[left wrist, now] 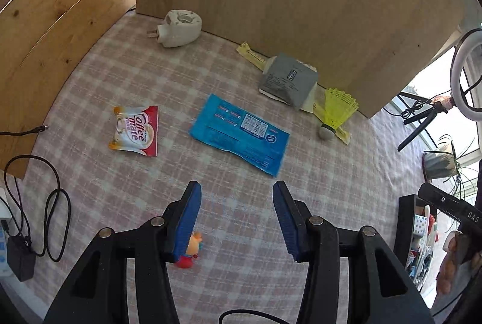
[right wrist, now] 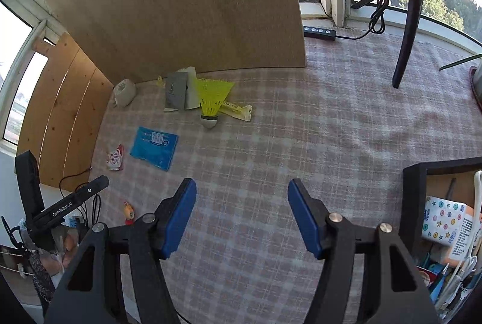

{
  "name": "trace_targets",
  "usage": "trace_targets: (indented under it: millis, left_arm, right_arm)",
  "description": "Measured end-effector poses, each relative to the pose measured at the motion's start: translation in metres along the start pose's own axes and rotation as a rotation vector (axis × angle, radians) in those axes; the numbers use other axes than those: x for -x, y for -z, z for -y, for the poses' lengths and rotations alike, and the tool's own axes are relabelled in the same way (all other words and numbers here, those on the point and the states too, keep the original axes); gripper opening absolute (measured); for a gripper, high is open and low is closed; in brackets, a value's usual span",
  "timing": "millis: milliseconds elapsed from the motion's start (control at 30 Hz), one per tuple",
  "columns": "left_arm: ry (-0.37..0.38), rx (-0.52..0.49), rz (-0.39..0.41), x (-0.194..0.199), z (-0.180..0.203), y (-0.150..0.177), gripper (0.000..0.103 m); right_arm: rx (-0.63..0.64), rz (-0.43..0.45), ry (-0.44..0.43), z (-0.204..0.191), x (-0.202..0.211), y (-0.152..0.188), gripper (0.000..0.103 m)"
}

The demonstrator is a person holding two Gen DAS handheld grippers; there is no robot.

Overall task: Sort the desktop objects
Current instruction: 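Move both open grippers back over the table items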

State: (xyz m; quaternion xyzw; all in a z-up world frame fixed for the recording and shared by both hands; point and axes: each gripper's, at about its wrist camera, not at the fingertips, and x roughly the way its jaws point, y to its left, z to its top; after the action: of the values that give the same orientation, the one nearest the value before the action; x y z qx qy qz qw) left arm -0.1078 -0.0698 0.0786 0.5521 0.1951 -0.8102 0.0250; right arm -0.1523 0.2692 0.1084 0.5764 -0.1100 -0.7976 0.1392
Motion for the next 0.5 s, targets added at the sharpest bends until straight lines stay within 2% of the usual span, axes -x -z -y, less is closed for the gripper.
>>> trace_targets:
  millis: [300, 433, 500]
  left_arm:
    - [-0.036, 0.145, -0.017, -0.026, -0.097, -0.034, 0.046]
    - [-0.043, 0.178, -0.024, -0.038, -0.117, -0.041, 0.047]
    - [-0.029, 0.187, -0.024, -0.043, -0.122, -0.043, 0.048]
  right_arm:
    - [0.028, -0.073, 0.036, -0.059, -0.084, -0.049, 0.061]
    - [0.021, -0.12, 0.067, -0.067, -0.119, -0.064, 0.052]
    - [0.015, -0.132, 0.096, -0.068, -0.133, -0.07, 0.052]
